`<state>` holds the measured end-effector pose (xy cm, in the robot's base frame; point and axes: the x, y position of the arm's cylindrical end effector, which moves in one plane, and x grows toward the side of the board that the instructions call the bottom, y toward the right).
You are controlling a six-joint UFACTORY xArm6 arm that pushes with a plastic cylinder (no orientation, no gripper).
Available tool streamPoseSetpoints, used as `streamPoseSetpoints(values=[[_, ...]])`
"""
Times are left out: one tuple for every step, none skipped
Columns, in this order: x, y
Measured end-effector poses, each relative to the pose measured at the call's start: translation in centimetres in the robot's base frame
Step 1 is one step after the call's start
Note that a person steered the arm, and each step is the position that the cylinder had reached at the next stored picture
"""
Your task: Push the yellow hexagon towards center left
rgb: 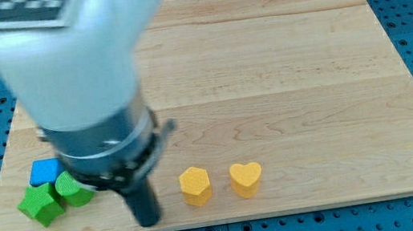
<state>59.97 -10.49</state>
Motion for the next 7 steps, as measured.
streamPoseSetpoints(values=[[-0.9, 2.4], [-0.9, 4.9], [-0.9, 4.9], [-1.4, 0.2], [-5.0, -2.3], [-7.0, -1.9], [-8.1, -2.0]])
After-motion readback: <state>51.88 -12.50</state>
